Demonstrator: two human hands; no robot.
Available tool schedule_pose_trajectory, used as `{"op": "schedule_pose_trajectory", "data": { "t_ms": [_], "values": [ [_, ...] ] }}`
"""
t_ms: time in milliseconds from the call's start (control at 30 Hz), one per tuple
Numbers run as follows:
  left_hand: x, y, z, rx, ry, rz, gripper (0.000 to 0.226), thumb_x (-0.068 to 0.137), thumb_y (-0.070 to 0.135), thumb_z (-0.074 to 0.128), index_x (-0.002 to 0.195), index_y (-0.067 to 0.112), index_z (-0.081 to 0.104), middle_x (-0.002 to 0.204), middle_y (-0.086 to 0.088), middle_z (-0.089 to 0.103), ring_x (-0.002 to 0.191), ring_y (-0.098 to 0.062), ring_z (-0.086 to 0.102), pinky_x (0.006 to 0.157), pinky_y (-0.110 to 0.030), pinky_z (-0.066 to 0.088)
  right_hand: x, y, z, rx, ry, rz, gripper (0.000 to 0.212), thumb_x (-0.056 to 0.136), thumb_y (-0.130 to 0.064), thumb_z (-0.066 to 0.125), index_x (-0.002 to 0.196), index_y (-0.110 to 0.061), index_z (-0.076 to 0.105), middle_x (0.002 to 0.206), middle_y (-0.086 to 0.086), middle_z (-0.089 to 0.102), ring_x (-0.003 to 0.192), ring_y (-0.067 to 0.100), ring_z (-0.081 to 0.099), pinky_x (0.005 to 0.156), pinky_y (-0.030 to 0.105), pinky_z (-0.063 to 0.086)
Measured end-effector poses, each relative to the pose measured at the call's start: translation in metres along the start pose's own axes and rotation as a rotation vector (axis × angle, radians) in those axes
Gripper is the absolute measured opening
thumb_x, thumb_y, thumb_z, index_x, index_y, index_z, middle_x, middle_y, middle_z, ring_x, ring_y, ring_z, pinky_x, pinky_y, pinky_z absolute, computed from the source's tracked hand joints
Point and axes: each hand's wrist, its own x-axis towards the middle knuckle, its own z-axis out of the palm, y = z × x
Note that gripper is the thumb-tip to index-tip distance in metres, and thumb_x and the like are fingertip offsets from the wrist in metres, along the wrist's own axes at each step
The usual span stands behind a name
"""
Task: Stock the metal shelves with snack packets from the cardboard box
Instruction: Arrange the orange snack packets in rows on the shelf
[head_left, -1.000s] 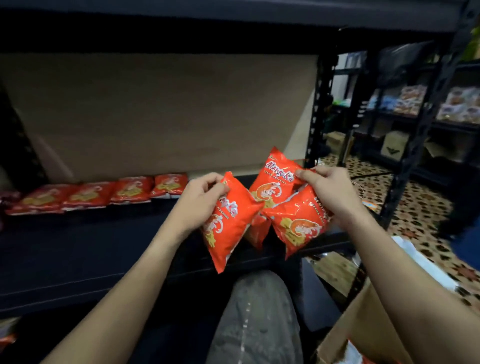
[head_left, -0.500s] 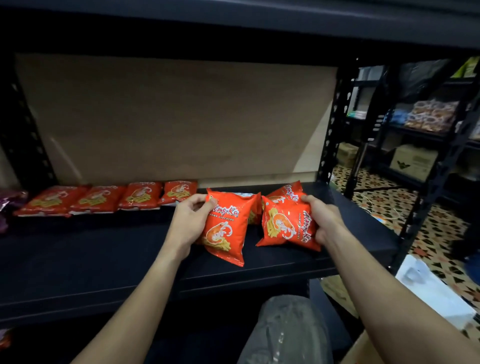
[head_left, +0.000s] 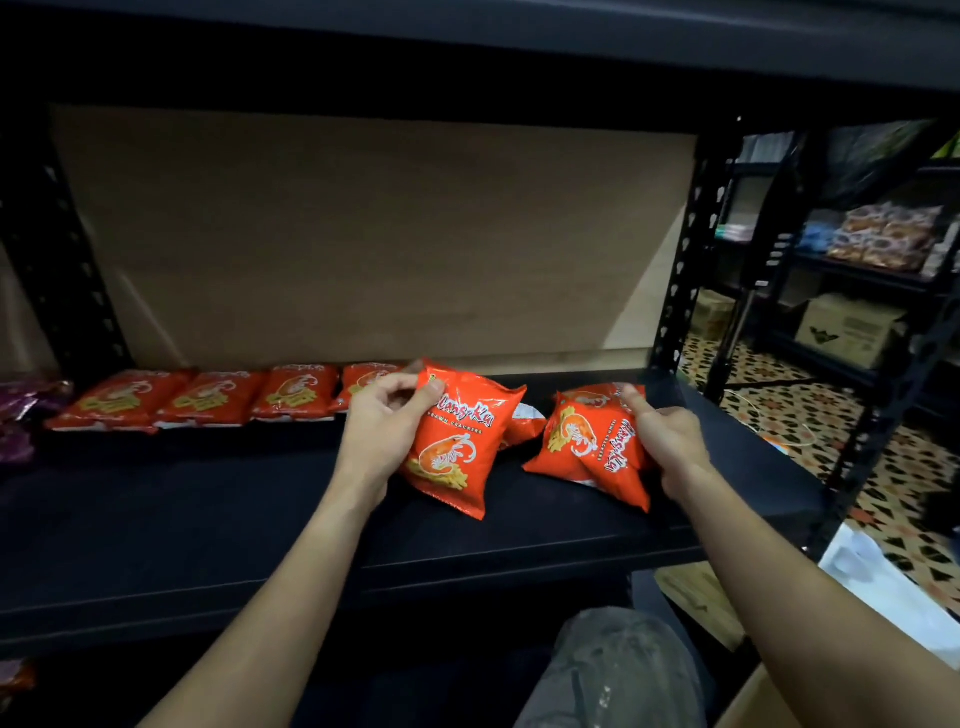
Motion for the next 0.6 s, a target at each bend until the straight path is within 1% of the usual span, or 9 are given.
{"op": "schedule_pose_trajectory", "data": {
  "t_ms": [67,133,233,333,400,433,467,533,600],
  "values": [
    [0.0,0.005,-0.007,-0.004,0.042,0.06,0.013,0.089,0.019,0.071,0.096,0.008,0.07,0.088,-0.001,0.075,0.075,-0.007,0.071,0.061,-0.019,0.054,-0.005,-0.001,0.0,-0.128,0.076,-0.064,0.075,0.083,-0.069,0.06,0.125,-0.006,0.057,0.124,0.016,0.063,0.117,0.035,0.057,0.102,0.05,0.046],
    [0.0,0.007,-0.016,-0.003,0.07,0.089,0.009,0.09,0.017,0.07,0.093,0.009,0.068,0.08,0.003,0.074,0.07,-0.005,0.07,0.058,-0.018,0.052,-0.011,-0.003,-0.001,-0.206,0.116,-0.132,0.076,0.089,-0.065,0.056,0.139,-0.008,0.046,0.139,0.02,0.049,0.134,0.038,0.038,0.108,0.05,0.037],
    [0.002,0.002,-0.032,0.032,0.125,0.057,0.013,0.09,0.025,0.07,0.092,0.012,0.066,0.084,-0.002,0.074,0.072,-0.011,0.071,0.06,-0.025,0.054,-0.017,-0.007,0.0,-0.285,0.142,-0.231,0.071,0.094,-0.06,0.051,0.142,-0.009,0.041,0.145,0.023,0.039,0.139,0.038,0.026,0.109,0.052,0.03],
    [0.003,-0.006,-0.046,0.088,0.177,0.005,0.02,0.091,0.03,0.069,0.087,0.011,0.065,0.076,-0.002,0.073,0.065,-0.01,0.068,0.061,-0.027,0.053,-0.026,-0.017,0.003,-0.387,0.195,-0.365,0.065,0.096,-0.056,0.049,0.139,-0.008,0.044,0.145,0.024,0.039,0.137,0.039,0.026,0.11,0.053,0.026],
    [0.001,-0.009,-0.058,0.151,0.211,-0.029,0.023,0.092,0.032,0.068,0.083,0.011,0.064,0.069,0.001,0.071,0.057,-0.007,0.066,0.056,-0.023,0.052,-0.038,-0.024,0.007,-0.455,0.2,-0.501,0.056,0.096,-0.053,0.05,0.132,-0.01,0.053,0.14,0.022,0.043,0.134,0.038,0.03,0.11,0.052,0.028],
    [0.002,-0.012,-0.064,0.193,0.213,-0.065,0.024,0.092,0.033,0.067,0.083,0.011,0.063,0.07,0.0,0.071,0.057,-0.007,0.066,0.055,-0.023,0.052,-0.046,-0.027,0.01,-0.488,0.183,-0.582,0.048,0.096,-0.05,0.053,0.125,-0.012,0.059,0.136,0.02,0.047,0.131,0.037,0.034,0.108,0.05,0.029],
    [0.002,-0.014,-0.07,0.235,0.218,-0.104,0.026,0.092,0.035,0.067,0.082,0.011,0.064,0.074,-0.003,0.072,0.06,-0.01,0.068,0.058,-0.025,0.055,-0.053,-0.029,0.014,-0.521,0.152,-0.664,0.041,0.095,-0.047,0.056,0.119,-0.014,0.063,0.13,0.017,0.049,0.127,0.035,0.037,0.106,0.048,0.031],
    [0.005,-0.022,-0.085,0.333,0.244,-0.168,0.033,0.091,0.041,0.067,0.082,0.009,0.066,0.08,-0.007,0.074,0.071,-0.019,0.071,0.072,-0.038,0.06,-0.069,-0.031,0.026,-0.588,0.049,-0.822,0.032,0.093,-0.041,0.061,0.113,-0.018,0.065,0.123,0.012,0.052,0.12,0.032,0.042,0.103,0.044,0.035],
    [0.008,-0.026,-0.093,0.419,0.283,-0.218,0.041,0.092,0.047,0.063,0.091,0.006,0.066,0.087,-0.007,0.073,0.081,-0.024,0.071,0.079,-0.044,0.059,-0.08,-0.03,0.038,-0.701,-0.055,-0.93,0.039,0.09,-0.042,0.064,0.123,-0.02,0.061,0.128,0.008,0.05,0.12,0.029,0.042,0.104,0.042,0.037]
  ]
}}
